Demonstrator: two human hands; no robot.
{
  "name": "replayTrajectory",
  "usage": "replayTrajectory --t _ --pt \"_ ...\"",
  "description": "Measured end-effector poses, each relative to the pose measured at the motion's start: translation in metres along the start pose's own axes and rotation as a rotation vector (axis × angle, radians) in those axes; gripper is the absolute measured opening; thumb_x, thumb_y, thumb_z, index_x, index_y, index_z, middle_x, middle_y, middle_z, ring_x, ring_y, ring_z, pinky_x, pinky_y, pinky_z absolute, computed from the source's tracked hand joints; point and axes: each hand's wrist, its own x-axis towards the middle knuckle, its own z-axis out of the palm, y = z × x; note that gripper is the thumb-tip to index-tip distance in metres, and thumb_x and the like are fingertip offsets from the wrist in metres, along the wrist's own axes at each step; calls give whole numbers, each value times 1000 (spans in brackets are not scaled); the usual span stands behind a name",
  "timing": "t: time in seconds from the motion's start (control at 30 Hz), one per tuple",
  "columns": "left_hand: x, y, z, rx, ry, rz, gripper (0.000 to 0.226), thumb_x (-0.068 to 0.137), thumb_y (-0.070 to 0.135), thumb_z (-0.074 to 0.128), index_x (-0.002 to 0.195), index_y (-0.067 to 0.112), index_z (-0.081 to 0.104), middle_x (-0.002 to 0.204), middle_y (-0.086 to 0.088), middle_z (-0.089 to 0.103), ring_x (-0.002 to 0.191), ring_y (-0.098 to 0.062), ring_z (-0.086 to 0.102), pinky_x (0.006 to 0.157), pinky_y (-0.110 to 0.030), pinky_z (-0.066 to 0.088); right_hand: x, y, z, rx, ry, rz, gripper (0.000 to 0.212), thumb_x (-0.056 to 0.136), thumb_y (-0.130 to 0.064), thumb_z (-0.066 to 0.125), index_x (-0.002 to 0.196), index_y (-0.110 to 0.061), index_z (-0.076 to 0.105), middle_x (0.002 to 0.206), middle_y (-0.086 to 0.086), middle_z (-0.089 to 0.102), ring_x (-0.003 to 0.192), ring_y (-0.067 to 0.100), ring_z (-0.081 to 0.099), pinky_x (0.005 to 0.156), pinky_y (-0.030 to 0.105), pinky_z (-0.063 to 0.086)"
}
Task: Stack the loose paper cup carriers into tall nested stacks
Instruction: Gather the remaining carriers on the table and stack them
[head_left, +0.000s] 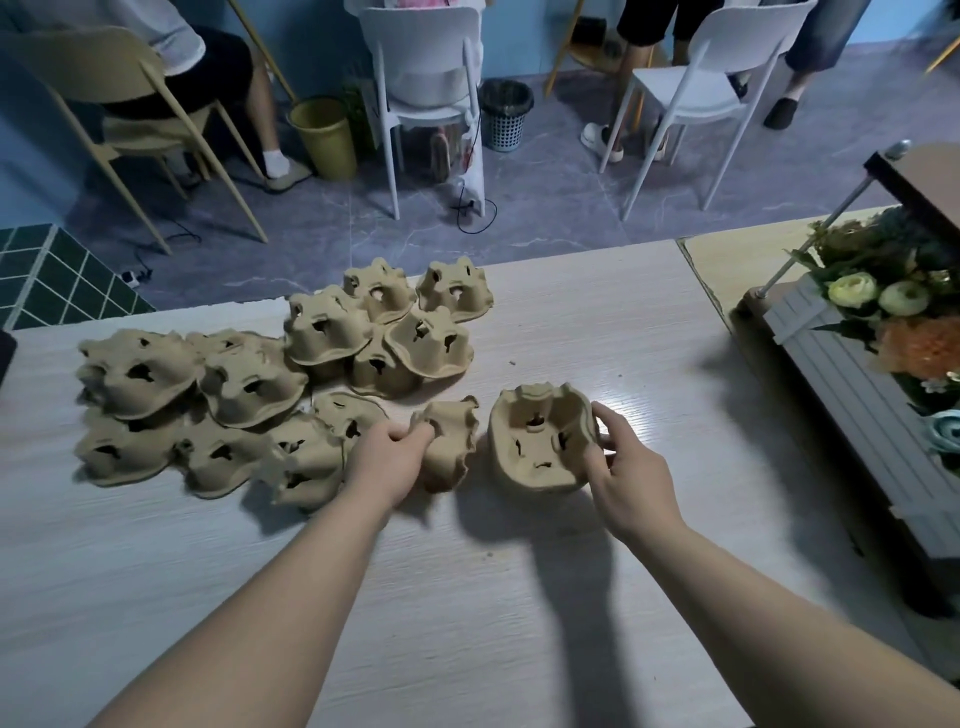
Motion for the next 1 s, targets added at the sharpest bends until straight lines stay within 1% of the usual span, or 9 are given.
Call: replayTrajectory --t 0.07,0.17,0.23,0.37,0.47,0.53,0.63,0.77,1.0 --pt "-3 -2 -3 -138 -74 -75 26 83 39 60 78 14 58 75 -2 55 79 -25 53 73 -36 45 1 0 -1 -2 -8 -6 40 93 -29 50 130 -41 46 108 -6 67 90 16 66 85 35 49" --pt "-11 -10 -6 -252 -108 -200 24 89 36 56 103 17 62 100 -2 59 93 -23 55 87 -47 53 0 2 0 -3 -13 -15 40 92 -32 50 132 -40 46 109 -5 67 92 18 66 86 37 49" --pt "-14 -15 -7 -301 -48 -223 24 89 44 54 98 24 64 105 -6 63 98 -28 60 87 -50 54 0 2 -1 -12 -27 -18 41 92 -34 49 133 -40 45 111 -4 67 94 19 65 87 37 49" --pt "-21 -16 -10 -362 89 -213 38 99 48 40 78 20 57 89 -11 63 81 -26 58 82 -49 52 0 1 -3 -35 -50 -29 43 93 -33 47 136 -38 42 114 -4 67 95 20 64 85 36 49" --pt "-29 -16 -14 -364 112 -172 50 88 67 38 82 24 61 94 -10 69 89 -28 64 88 -58 53 0 1 -4 -66 -62 -45 44 94 -34 46 138 -37 40 117 -4 66 95 21 64 84 34 47" --pt "-32 -19 -15 -305 90 -134 58 79 76 44 97 25 64 105 -3 68 96 -26 63 90 -54 53 -1 1 -6 -75 -71 -61 45 95 -35 45 139 -36 38 120 -4 64 95 20 64 82 33 46" --pt "-36 -21 -12 -194 30 -52 52 81 50 71 124 26 54 117 5 60 103 -18 59 91 -35 48 -2 1 -7 -75 -89 -71 45 97 -35 43 141 -34 37 124 -4 63 98 20 64 83 33 46" --pt "-36 -24 -4 -16 64 -16 71 80 20 77 143 20 44 111 3 58 96 -17 57 75 -24 43 0 3 -9 -102 -103 -82 45 97 -31 40 142 -33 35 119 1 65 99 24 62 83 34 46" --pt "-30 -19 -12 -159 328 -84 31 81 14 74 108 13 60 96 -1 64 81 -22 63 68 -30 47 -1 2 -15 -95 -124 -103 45 98 -32 42 142 -31 35 126 -1 61 103 21 62 86 34 46"
